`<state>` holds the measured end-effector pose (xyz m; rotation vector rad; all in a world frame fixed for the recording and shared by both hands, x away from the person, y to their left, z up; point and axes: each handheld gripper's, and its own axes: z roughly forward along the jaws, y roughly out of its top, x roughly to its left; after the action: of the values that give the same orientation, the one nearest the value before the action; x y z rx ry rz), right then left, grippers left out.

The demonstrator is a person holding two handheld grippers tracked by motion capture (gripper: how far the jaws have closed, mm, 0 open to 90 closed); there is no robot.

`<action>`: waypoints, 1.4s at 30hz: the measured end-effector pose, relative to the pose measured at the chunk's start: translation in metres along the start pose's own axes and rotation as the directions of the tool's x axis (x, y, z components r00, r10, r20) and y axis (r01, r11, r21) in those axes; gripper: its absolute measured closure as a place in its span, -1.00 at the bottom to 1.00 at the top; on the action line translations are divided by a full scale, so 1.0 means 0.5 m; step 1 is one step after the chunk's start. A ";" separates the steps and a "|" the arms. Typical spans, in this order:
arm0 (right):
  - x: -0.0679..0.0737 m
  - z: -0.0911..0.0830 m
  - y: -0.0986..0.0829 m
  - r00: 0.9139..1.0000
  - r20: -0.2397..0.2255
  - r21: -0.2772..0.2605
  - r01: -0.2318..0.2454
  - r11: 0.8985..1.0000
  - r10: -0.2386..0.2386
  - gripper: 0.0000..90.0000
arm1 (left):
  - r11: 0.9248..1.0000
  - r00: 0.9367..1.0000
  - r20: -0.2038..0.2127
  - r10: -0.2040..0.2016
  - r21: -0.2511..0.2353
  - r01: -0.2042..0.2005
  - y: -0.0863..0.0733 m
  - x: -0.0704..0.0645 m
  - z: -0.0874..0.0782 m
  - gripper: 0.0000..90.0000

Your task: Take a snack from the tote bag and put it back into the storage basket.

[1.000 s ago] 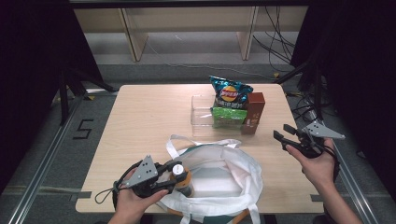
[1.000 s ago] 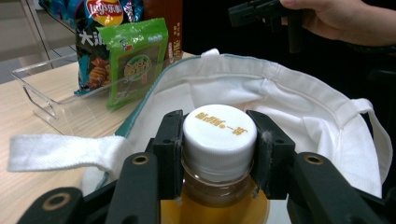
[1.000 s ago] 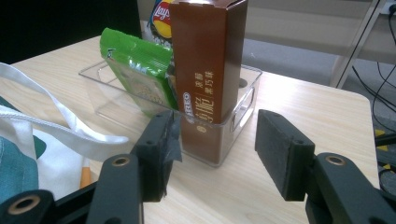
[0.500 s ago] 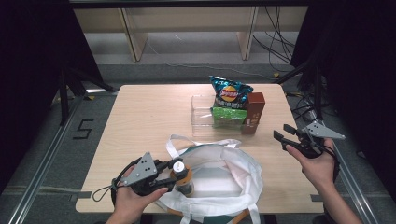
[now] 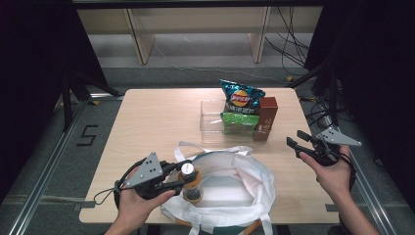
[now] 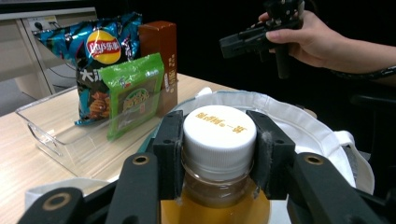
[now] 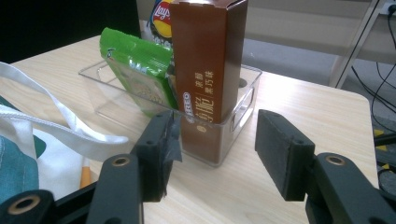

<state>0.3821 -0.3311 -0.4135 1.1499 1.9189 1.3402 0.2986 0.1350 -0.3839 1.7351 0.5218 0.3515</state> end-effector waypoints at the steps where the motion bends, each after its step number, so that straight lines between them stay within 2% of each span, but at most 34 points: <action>1: 0.000 0.001 -0.001 1.000 0.009 -0.010 0.006 1.000 -0.006 0.07 | 1.000 1.000 0.000 0.004 -0.001 -0.004 0.003 0.001 -0.001 0.30; 2: 0.002 0.001 -0.001 1.000 0.011 -0.016 -0.005 1.000 0.005 0.07 | 1.000 1.000 0.001 0.000 -0.004 0.000 0.005 0.002 -0.001 0.30; 6: 0.000 0.001 0.000 1.000 0.008 -0.017 0.003 1.000 -0.003 0.07 | 1.000 1.000 0.007 -0.007 -0.022 0.007 0.018 0.006 -0.002 0.30; 10: 0.001 0.000 -0.001 1.000 0.008 -0.010 -0.005 1.000 0.005 0.07 | 0.999 1.000 0.007 0.007 -0.032 -0.007 0.033 0.007 -0.001 0.31; 11: -0.003 0.002 0.000 1.000 0.006 -0.017 0.024 1.000 -0.024 0.07 | 0.999 1.000 0.009 0.008 -0.035 -0.008 0.037 0.008 0.000 0.31; 13: -0.001 0.000 0.000 1.000 0.005 -0.006 0.008 1.000 -0.008 0.07 | 0.999 1.000 0.008 0.008 -0.044 -0.008 0.044 0.010 0.000 0.30; 16: -0.005 0.000 0.000 1.000 0.000 -0.013 0.030 0.999 -0.030 0.07 | 0.998 1.000 0.008 0.012 -0.054 -0.011 0.054 0.013 0.001 0.31; 20: -0.004 0.001 0.000 1.000 0.001 -0.008 0.017 1.000 -0.017 0.07 | 0.998 1.000 0.007 0.019 -0.065 -0.019 0.069 0.019 0.001 0.31; 24: -0.006 0.002 0.000 1.000 0.006 -0.013 0.030 0.999 -0.030 0.07 | 0.997 1.000 0.005 0.024 -0.075 -0.024 0.080 0.024 0.000 0.31; 27: -0.003 0.002 -0.001 1.000 0.004 -0.005 0.012 1.000 -0.012 0.07 | 0.997 1.000 0.006 0.021 -0.079 -0.021 0.087 0.028 0.000 0.31; 32: -0.005 0.002 -0.001 1.000 0.001 -0.009 0.030 1.000 -0.030 0.07 | 0.996 1.000 0.010 0.014 -0.085 -0.013 0.096 0.033 0.001 0.31; 34: -0.004 0.003 -0.002 1.000 0.000 -0.016 0.010 1.000 -0.010 0.07 | 0.996 1.000 0.015 0.008 -0.093 -0.007 0.101 0.036 0.001 0.31; 35: -0.006 0.002 -0.003 1.000 0.000 -0.014 0.024 1.000 -0.024 0.07 | 0.996 1.000 0.017 0.008 -0.093 -0.007 0.103 0.038 0.001 0.31; 36: -0.004 0.001 -0.004 1.000 0.002 -0.009 -0.003 1.000 0.003 0.07 | 0.996 1.000 0.017 0.007 -0.094 -0.006 0.106 0.039 0.001 0.31; 38: -0.008 0.001 -0.005 1.000 0.006 -0.014 0.012 1.000 -0.012 0.07 | 0.995 1.000 0.019 0.003 -0.101 -0.001 0.113 0.046 -0.001 0.31; 40: -0.008 0.001 -0.008 1.000 0.000 -0.001 -0.013 1.000 0.013 0.07 | 0.994 1.000 0.017 -0.002 -0.106 0.004 0.119 0.051 -0.003 0.31; 42: -0.011 0.002 -0.010 1.000 0.000 0.001 -0.009 1.000 0.009 0.07 | 0.993 1.000 0.018 -0.003 -0.114 0.005 0.126 0.058 -0.004 0.31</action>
<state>0.3842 -0.3360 -0.4187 1.1598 1.9172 1.3443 0.3322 0.1410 -0.3233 1.6254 0.4827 0.3558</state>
